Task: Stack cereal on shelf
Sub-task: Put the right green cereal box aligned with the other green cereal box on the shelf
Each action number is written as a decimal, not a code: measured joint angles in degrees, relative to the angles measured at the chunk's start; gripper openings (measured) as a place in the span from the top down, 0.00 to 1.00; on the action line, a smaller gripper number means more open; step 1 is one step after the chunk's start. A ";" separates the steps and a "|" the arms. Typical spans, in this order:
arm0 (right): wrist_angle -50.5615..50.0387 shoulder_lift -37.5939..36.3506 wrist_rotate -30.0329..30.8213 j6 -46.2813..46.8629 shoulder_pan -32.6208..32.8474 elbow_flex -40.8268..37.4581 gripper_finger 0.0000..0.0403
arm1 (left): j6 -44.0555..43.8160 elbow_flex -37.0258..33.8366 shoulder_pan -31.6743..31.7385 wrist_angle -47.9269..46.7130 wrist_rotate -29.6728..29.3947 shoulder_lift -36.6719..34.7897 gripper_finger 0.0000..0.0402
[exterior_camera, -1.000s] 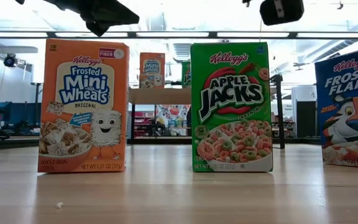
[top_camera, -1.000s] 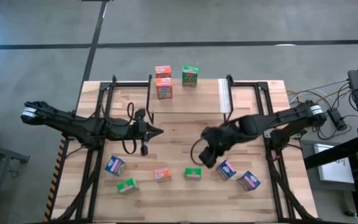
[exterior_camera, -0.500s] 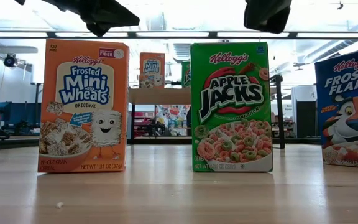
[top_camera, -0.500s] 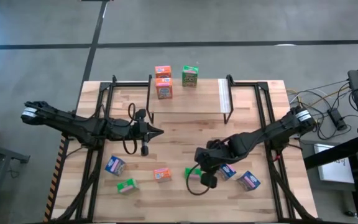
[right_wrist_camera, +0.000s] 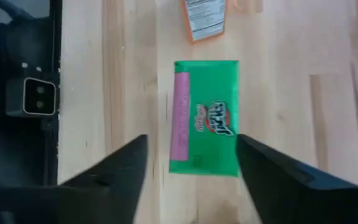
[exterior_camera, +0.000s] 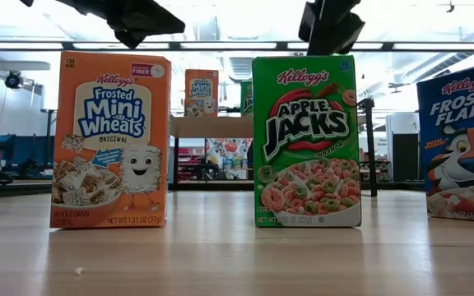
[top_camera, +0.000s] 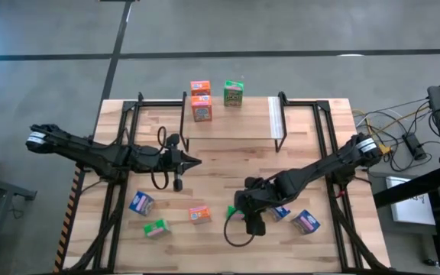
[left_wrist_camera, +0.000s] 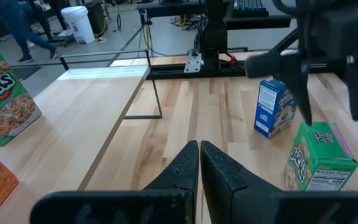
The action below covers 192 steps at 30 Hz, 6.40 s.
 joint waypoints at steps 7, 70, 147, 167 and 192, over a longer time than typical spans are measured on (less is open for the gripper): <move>-0.27 2.23 1.26 2.06 -0.05 1.47 0.23 | -0.42 0.00 0.02 0.46 0.00 0.00 1.00; -20.52 -7.84 3.93 -21.17 -20.02 18.27 0.58 | 9.66 -0.35 0.00 0.87 3.03 -6.74 1.00; -22.33 4.45 -6.54 -43.05 -46.93 33.43 0.41 | 5.11 -0.35 0.00 2.44 2.54 -7.17 1.00; -28.26 3.20 -6.57 -36.84 -35.54 42.82 0.55 | 11.41 -0.35 0.02 3.55 2.54 -7.28 1.00; -16.35 -10.34 10.50 -28.79 -31.87 8.03 0.96 | 15.02 -0.33 0.04 1.39 2.51 -10.95 1.00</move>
